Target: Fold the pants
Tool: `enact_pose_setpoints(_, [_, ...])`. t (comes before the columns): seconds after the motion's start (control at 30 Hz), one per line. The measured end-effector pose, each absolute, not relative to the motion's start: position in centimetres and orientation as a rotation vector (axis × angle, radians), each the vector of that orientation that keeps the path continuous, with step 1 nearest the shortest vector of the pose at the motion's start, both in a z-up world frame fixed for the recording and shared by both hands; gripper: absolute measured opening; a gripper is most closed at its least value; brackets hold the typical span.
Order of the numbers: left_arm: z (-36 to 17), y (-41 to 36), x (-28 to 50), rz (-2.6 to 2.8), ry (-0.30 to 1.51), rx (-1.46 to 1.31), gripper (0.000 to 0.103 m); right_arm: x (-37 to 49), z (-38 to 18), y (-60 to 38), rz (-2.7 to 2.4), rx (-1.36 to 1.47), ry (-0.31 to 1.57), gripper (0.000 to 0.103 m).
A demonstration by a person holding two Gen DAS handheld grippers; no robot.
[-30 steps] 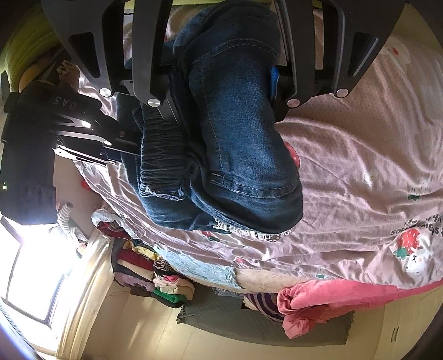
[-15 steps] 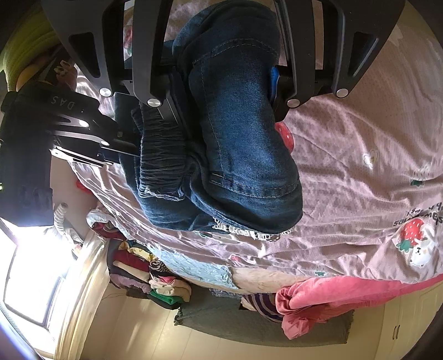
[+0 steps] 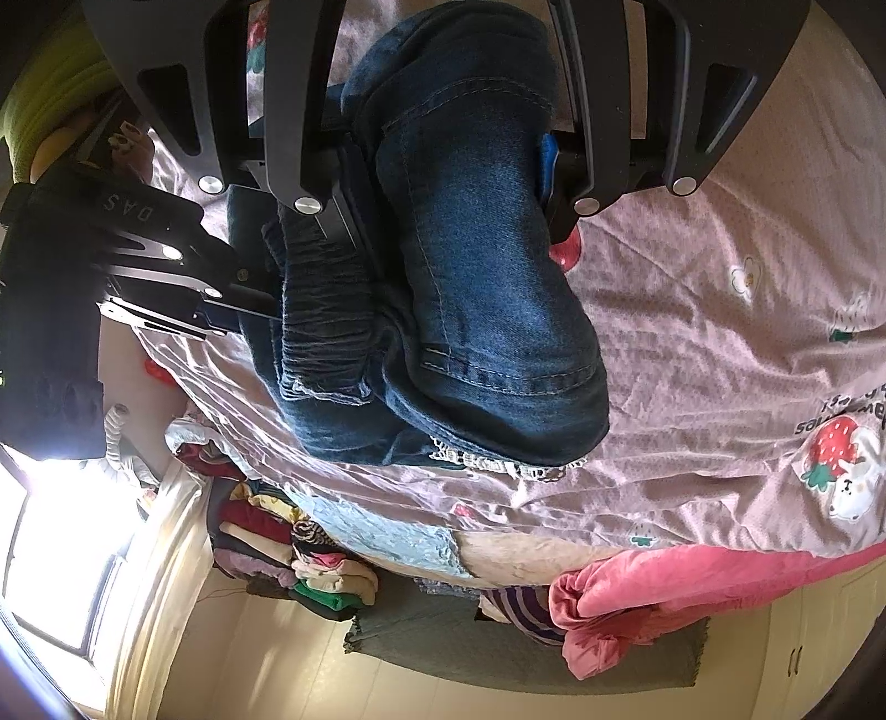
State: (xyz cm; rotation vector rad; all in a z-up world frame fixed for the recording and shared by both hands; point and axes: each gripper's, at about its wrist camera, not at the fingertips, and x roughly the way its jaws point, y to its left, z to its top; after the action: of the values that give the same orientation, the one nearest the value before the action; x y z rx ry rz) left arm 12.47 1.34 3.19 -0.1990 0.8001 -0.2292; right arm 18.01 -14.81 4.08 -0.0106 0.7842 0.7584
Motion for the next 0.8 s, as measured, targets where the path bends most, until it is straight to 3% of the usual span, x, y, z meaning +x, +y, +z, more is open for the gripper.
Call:
enact_pose_setpoints(0.57, [0.0,2.0,15.7,-0.210,0.866,-0.214,0.043,21.0,1.2,-14.1,0.692,-0.020,0.860,0.022])
enact_pose_setpoints(0.8, [-1.9,2.6,16.5,-0.196,0.902,-0.220,0.047,22.1,-1.1,-14.8,0.619,-0.013,0.938,0.031])
